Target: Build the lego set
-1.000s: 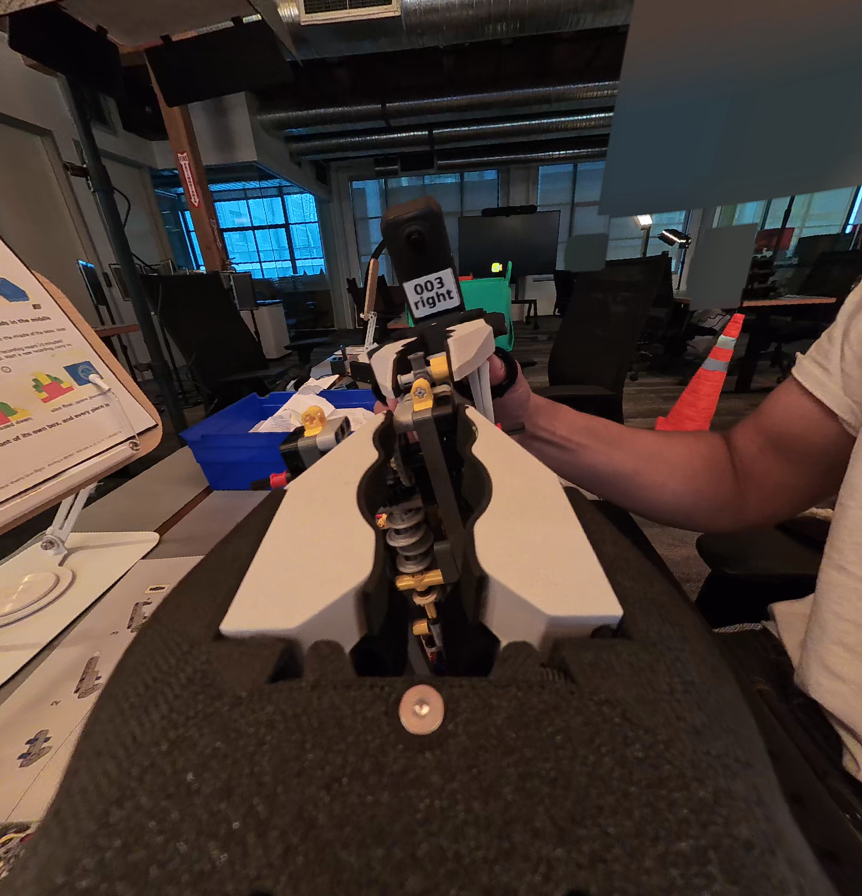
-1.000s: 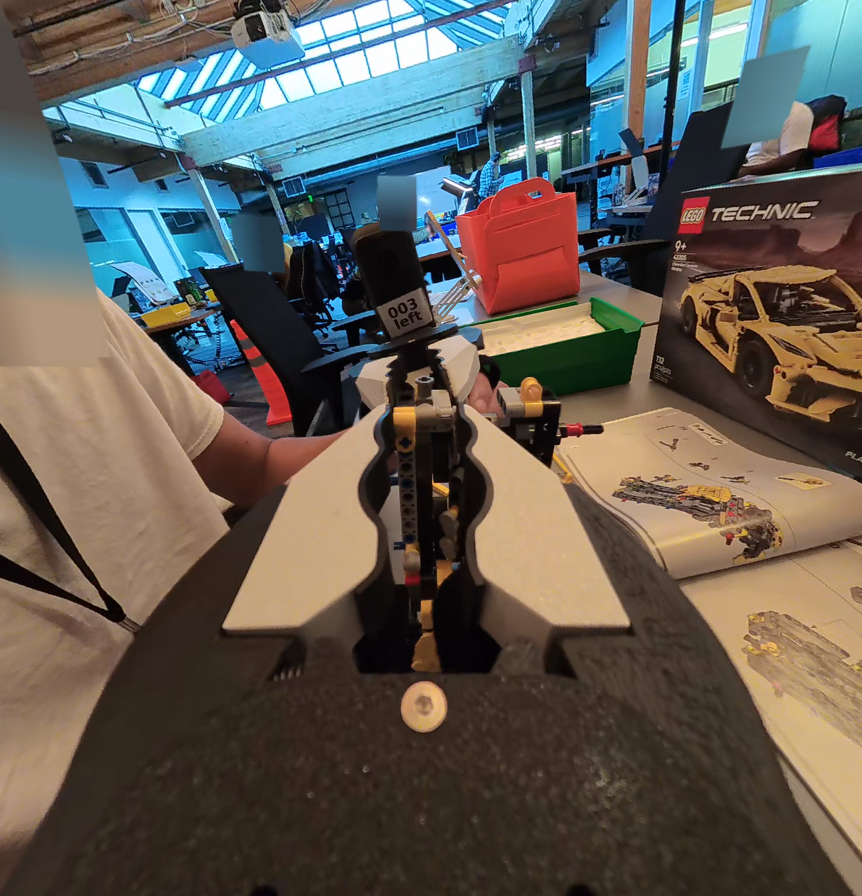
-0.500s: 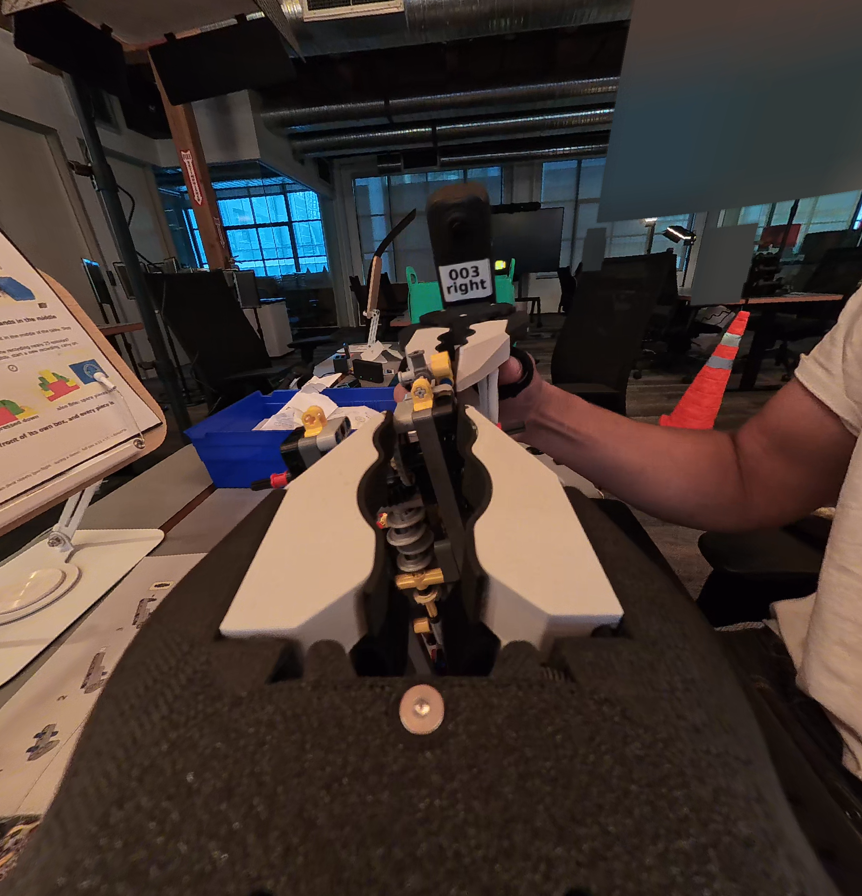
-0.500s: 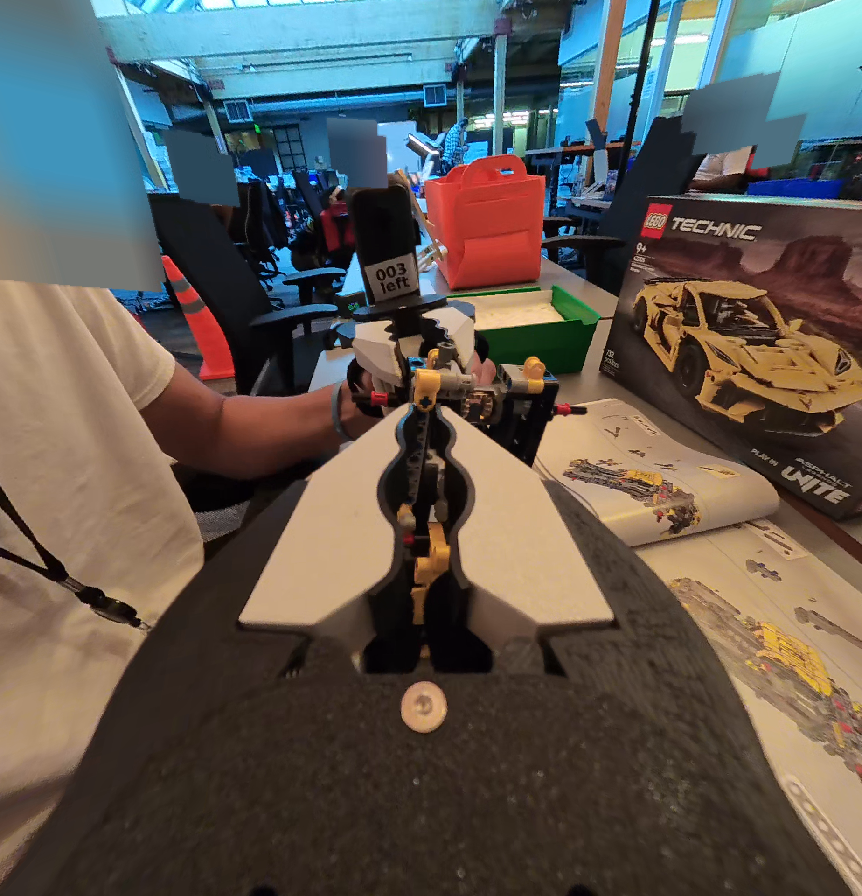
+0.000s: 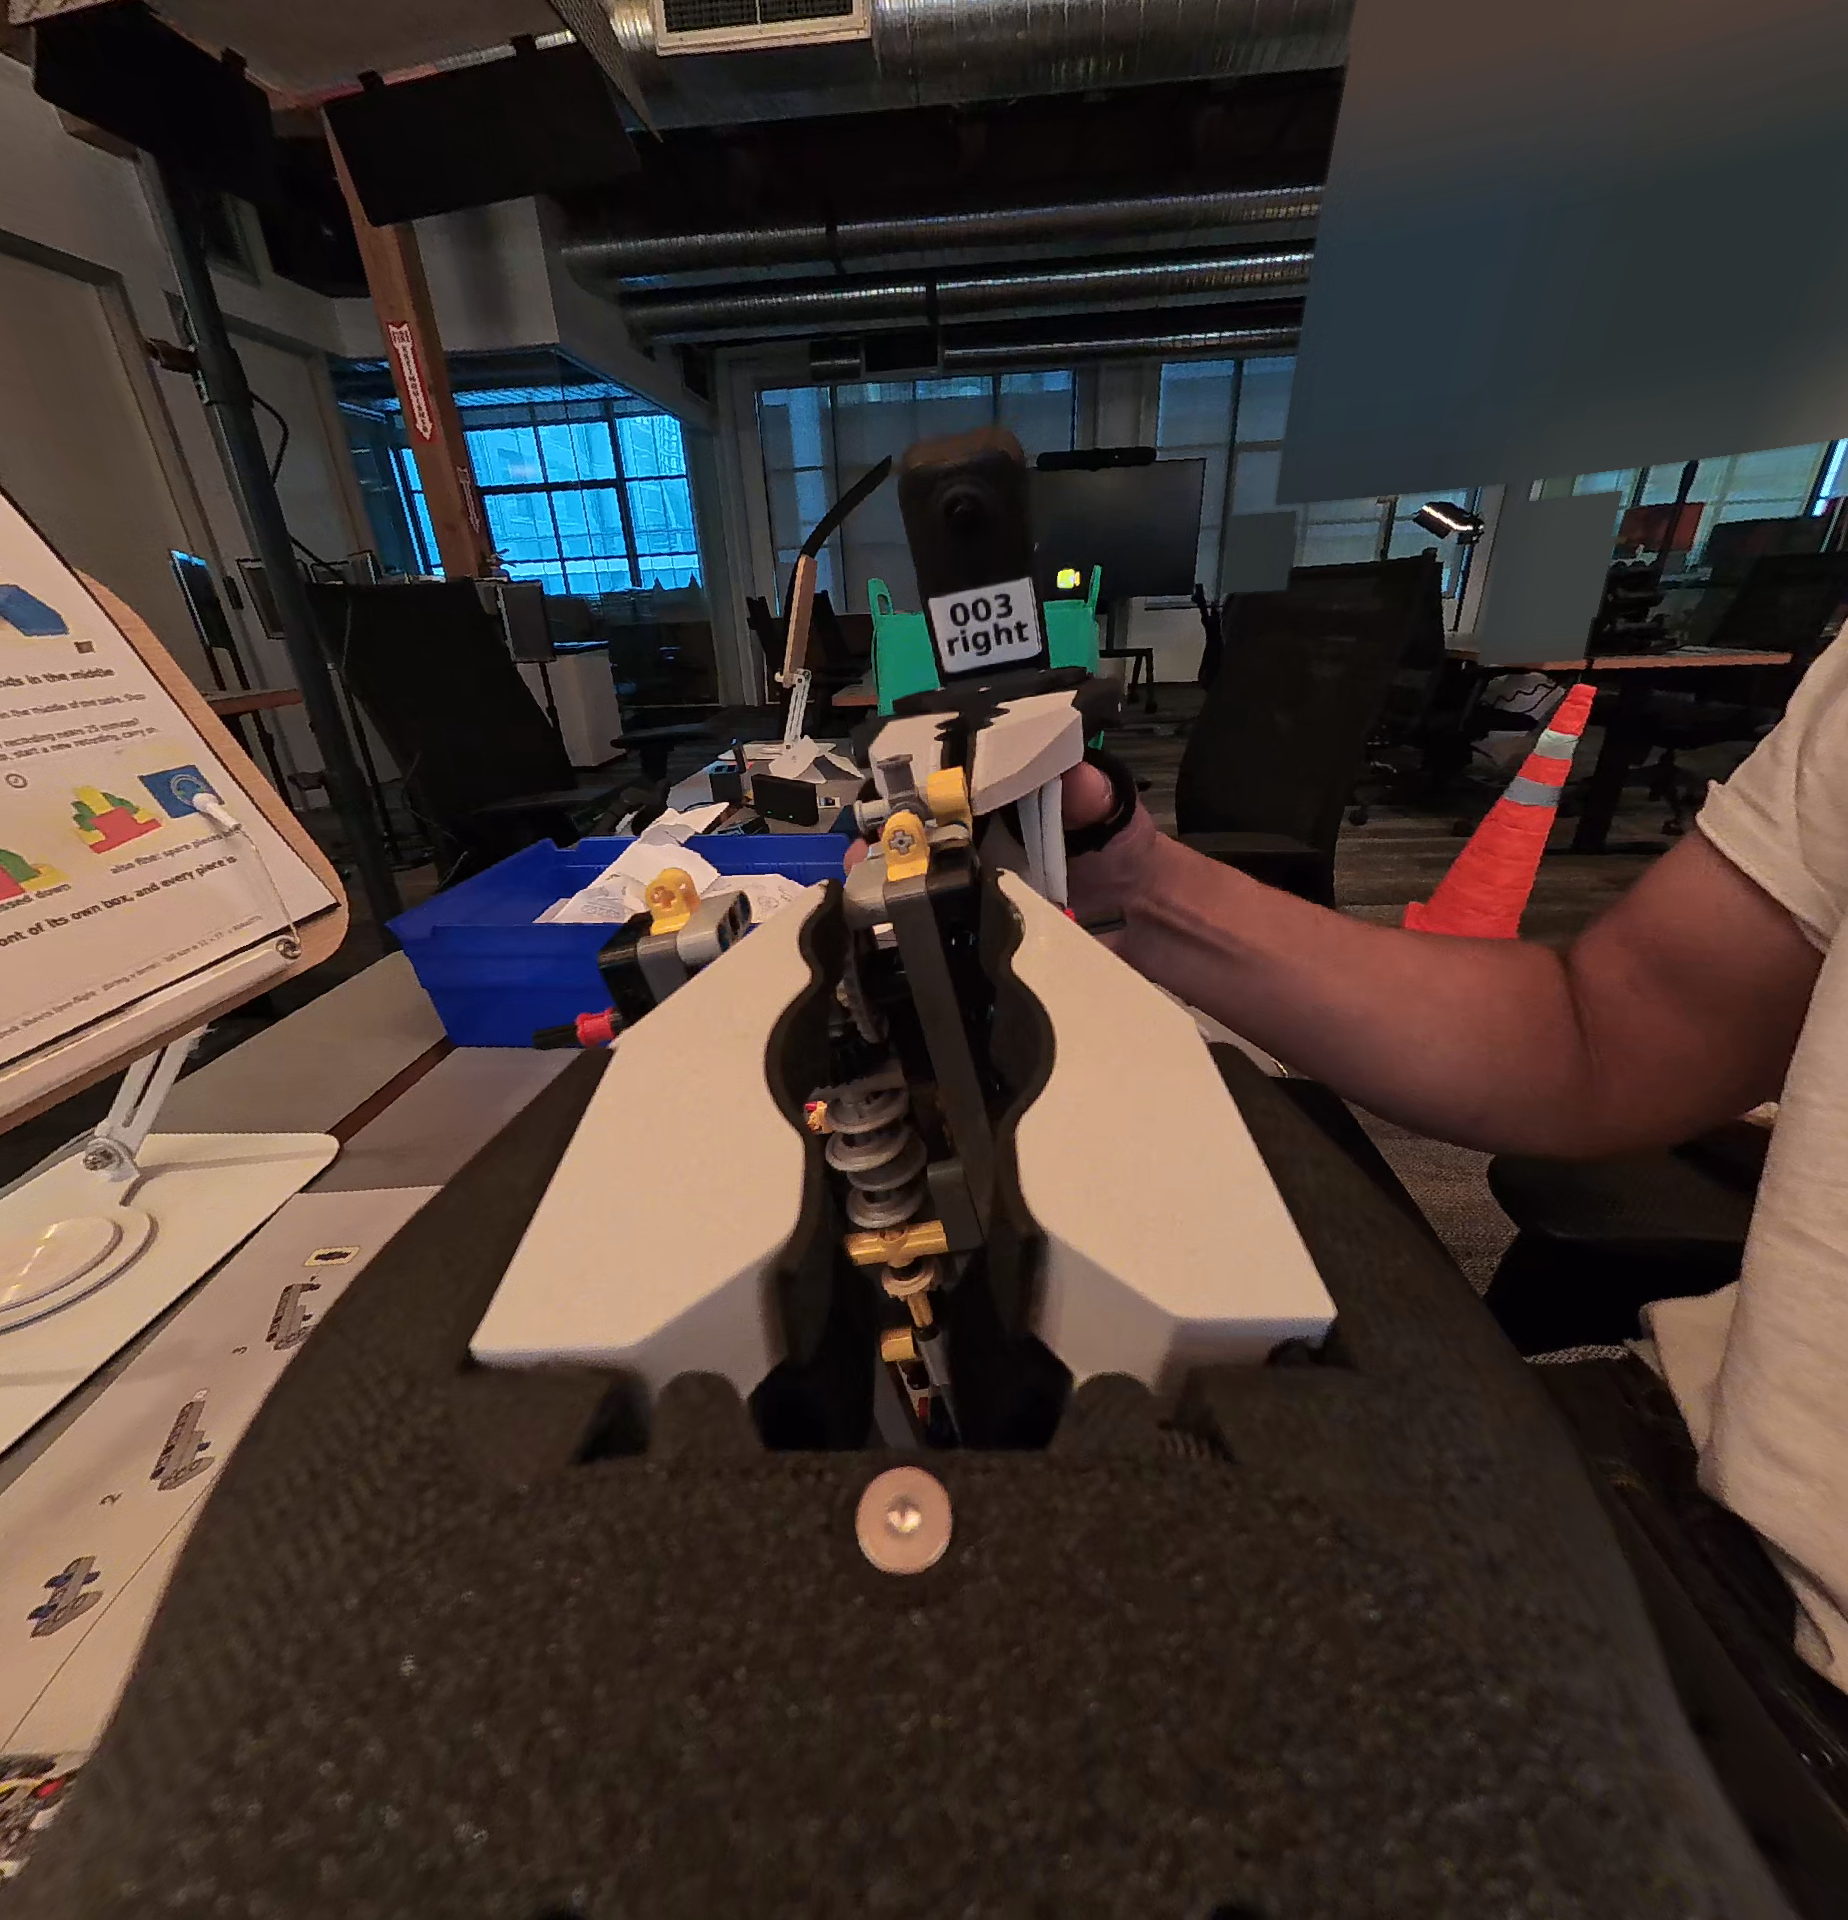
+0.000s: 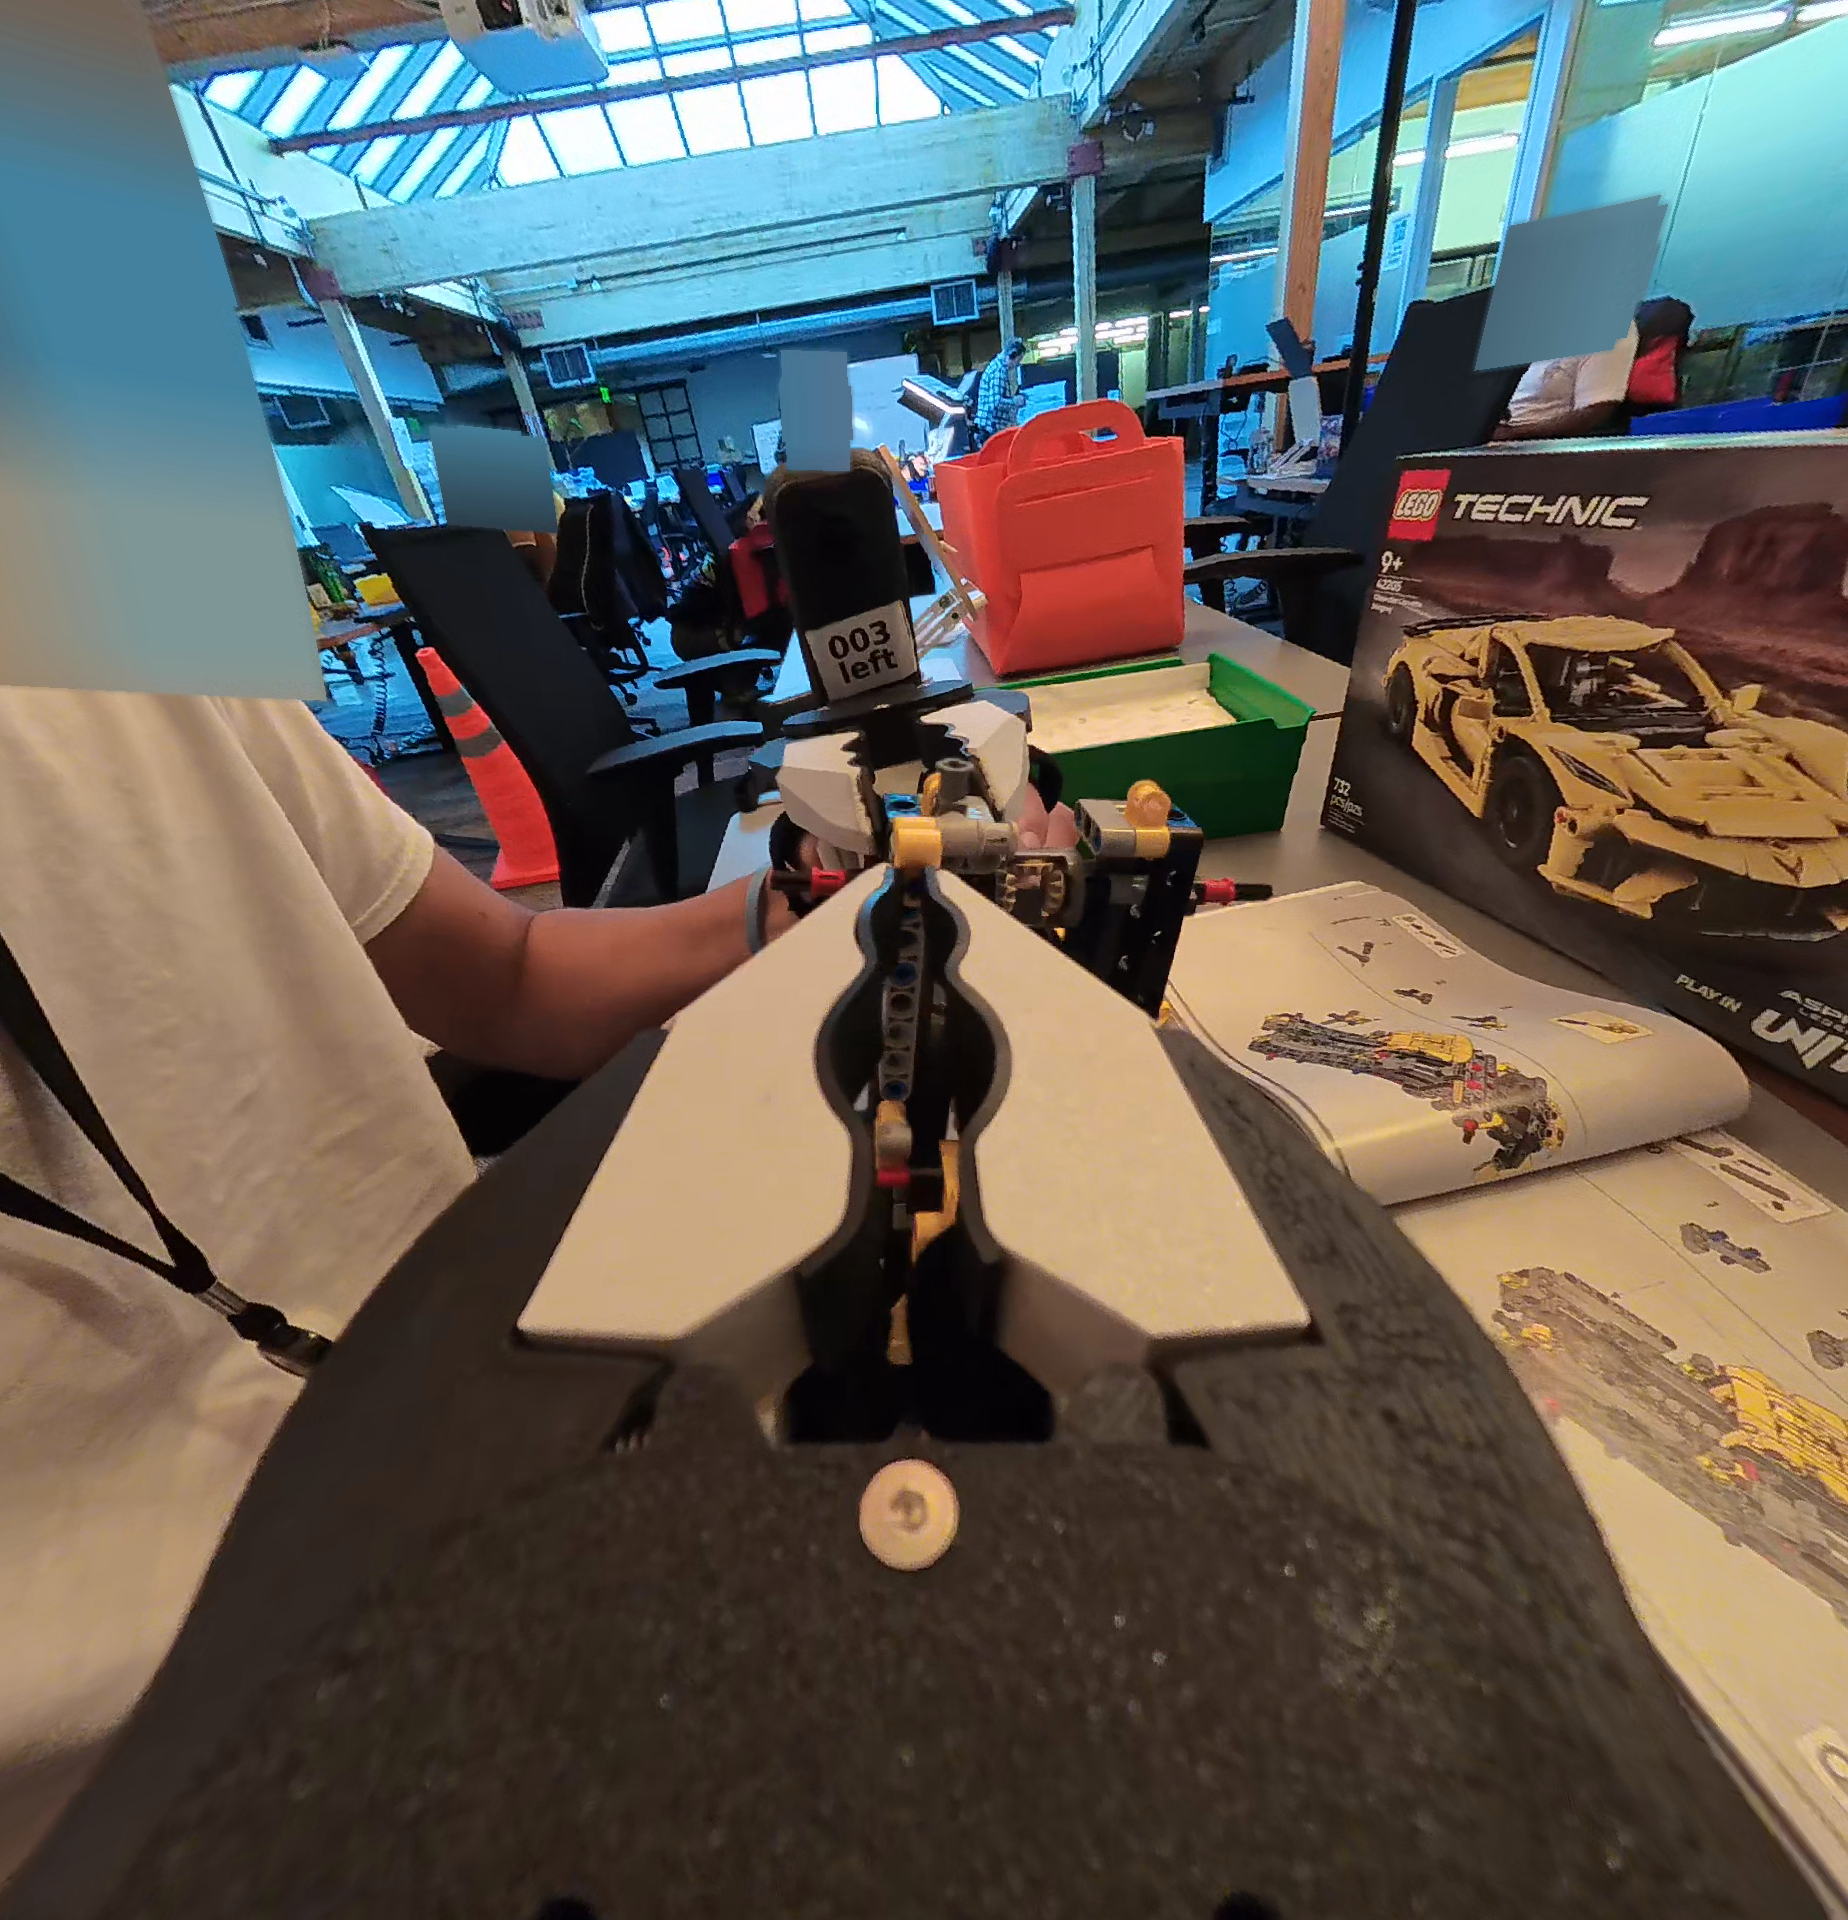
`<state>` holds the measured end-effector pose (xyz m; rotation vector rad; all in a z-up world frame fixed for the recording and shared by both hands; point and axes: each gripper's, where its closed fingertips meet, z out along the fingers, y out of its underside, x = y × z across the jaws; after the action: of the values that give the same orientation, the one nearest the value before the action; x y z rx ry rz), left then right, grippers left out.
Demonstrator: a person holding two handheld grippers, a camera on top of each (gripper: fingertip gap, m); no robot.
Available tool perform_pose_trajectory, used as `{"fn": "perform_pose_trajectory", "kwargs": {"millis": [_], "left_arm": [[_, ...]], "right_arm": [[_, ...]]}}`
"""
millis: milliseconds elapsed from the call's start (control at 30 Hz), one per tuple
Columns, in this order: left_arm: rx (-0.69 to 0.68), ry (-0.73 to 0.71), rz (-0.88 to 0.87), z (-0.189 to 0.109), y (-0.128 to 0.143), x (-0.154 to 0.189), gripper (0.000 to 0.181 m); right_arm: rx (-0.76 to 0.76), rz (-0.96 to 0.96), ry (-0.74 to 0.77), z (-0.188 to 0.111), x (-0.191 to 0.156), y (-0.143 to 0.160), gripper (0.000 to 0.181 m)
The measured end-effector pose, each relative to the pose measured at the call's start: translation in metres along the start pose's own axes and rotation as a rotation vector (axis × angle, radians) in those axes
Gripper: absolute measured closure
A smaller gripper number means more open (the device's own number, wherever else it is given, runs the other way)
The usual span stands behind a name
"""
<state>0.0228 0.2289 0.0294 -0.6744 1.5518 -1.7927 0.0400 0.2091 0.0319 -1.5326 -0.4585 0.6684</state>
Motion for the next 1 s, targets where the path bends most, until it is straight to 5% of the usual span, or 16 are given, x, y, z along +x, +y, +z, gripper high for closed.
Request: {"fn": "perform_pose_trajectory", "kwargs": {"millis": [333, 433, 533, 667, 1000], "left_arm": [[-0.002, -0.030, 0.013, 0.001, 0.000, -0.002, 0.155], [-0.011, -0.095, 0.037, 0.002, 0.001, -0.005, 0.155], [-0.019, -0.229, 0.077, 0.002, 0.001, -0.011, 0.155], [-0.052, -0.321, 0.151, 0.010, 0.001, -0.007, 0.155], [-0.080, -0.414, 0.200, 0.024, 0.003, 0.000, 0.155]], "right_arm": [[0.050, 0.064, 0.017, 0.000, 0.003, 0.001, 0.180], [0.045, 0.015, 0.178, -0.002, 0.009, 0.000, 0.176], [0.040, 0.007, 0.452, -0.007, 0.013, -0.001, 0.143], [-0.036, 0.048, 0.714, 0.007, 0.009, 0.007, 0.120], [0.007, 0.176, 0.772, 0.004, 0.007, 0.003, 0.118]]}}
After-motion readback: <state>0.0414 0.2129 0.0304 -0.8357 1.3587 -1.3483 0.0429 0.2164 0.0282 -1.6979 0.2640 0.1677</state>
